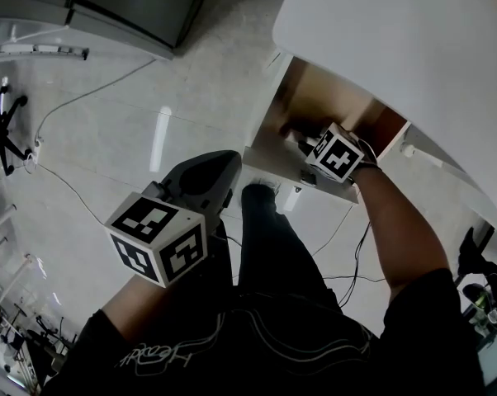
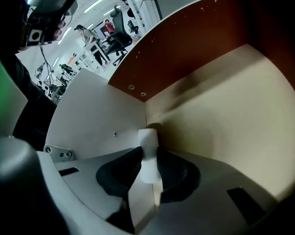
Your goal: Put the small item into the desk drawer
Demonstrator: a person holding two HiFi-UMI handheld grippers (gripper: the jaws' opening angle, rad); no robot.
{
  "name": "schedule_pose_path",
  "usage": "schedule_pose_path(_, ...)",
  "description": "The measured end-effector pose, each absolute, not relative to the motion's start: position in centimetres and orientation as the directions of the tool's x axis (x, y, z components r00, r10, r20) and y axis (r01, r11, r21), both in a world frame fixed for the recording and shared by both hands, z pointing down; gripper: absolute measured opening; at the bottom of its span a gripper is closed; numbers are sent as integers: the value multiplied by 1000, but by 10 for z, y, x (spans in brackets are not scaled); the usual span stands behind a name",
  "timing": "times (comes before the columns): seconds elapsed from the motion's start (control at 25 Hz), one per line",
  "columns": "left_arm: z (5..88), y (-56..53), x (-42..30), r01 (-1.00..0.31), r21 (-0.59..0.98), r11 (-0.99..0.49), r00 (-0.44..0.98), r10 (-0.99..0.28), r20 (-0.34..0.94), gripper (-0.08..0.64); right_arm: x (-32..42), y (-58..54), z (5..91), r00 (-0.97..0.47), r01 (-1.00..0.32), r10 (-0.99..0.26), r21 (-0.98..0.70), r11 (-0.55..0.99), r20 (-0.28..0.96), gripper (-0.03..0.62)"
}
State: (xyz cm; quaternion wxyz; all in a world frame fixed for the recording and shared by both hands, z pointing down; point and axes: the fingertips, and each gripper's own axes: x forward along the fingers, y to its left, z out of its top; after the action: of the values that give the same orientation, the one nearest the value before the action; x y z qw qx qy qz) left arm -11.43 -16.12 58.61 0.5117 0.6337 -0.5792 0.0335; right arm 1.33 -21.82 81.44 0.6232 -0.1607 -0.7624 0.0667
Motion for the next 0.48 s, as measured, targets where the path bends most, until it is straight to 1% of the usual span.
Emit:
schedule_pose_path(0.08, 585, -159, -114, -765, 615, 190, 335, -698, 633, 21, 11, -218, 815, -182, 146, 337, -314, 938, 924, 118)
schedule_pose_path(0.28, 579, -151, -116, -774, 610, 170, 341, -700, 628, 21, 19, -219, 810, -167, 84, 343, -333, 939, 925, 183)
schedule_pose_path(0.48, 558, -140, -120, -789, 597, 142, 347, -700, 624, 21, 18, -231, 770, -246, 6, 272, -279, 960, 930, 184)
